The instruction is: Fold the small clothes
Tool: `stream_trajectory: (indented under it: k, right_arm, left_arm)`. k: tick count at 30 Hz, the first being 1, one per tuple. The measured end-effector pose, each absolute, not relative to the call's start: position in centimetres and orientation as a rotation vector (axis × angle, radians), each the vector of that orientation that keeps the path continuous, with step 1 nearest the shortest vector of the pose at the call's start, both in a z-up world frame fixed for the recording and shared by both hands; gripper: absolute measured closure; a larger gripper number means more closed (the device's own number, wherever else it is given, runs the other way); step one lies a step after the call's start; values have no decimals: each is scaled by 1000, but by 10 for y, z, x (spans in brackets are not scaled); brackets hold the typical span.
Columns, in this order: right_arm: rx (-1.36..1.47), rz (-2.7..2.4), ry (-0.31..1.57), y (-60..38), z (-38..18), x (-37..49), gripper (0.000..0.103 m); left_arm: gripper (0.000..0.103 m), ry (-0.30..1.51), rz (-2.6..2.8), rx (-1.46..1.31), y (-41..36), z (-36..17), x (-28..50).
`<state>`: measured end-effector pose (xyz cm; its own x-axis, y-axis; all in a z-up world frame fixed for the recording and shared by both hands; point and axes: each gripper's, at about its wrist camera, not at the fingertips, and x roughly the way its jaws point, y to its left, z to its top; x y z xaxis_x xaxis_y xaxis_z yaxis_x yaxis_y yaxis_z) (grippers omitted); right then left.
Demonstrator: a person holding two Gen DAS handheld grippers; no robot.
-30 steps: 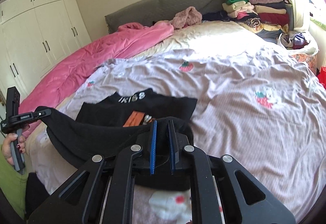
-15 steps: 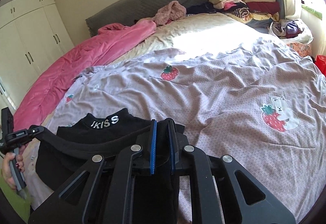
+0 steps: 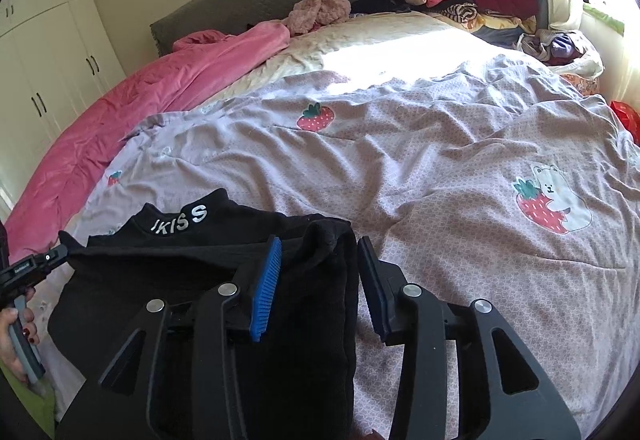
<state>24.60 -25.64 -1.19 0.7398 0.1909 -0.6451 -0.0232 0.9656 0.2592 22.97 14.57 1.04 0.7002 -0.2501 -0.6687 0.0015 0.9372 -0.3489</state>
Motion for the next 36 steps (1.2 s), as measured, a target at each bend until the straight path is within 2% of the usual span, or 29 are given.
stream_trajectory:
  k: [7,15,21,24,26,30,32,36]
  right_arm:
    - [173,156,664,-231,5,216,64]
    - [22,297,737,-171,-9,207,64]
    - [7,287,790,-159,-26,219,64]
    - [4,252,778,-169,-24,223,59]
    - [13,212,773,-181,-21,230,53]
    - [54,140,765,-206,-20,245,50]
    - [88,106,791,-221,-24,255,43]
    - [101,62,823,-237,-32,268,43]
  left_arm:
    - [78,731,-179,-223,115,30,213]
    - [78,825,-231,-157,90,1,214]
    - [68,831,-171,-174,112,-3,218]
    - [60,817,-107,-190,132,0,222]
    - [58,823,-85,-221,145,-1,226]
    - [52,846,-67,-261,162,-8,236]
    - [50,858,-79,-292,166,-13,242]
    - [48,887,-100,-350,170,-25,250]
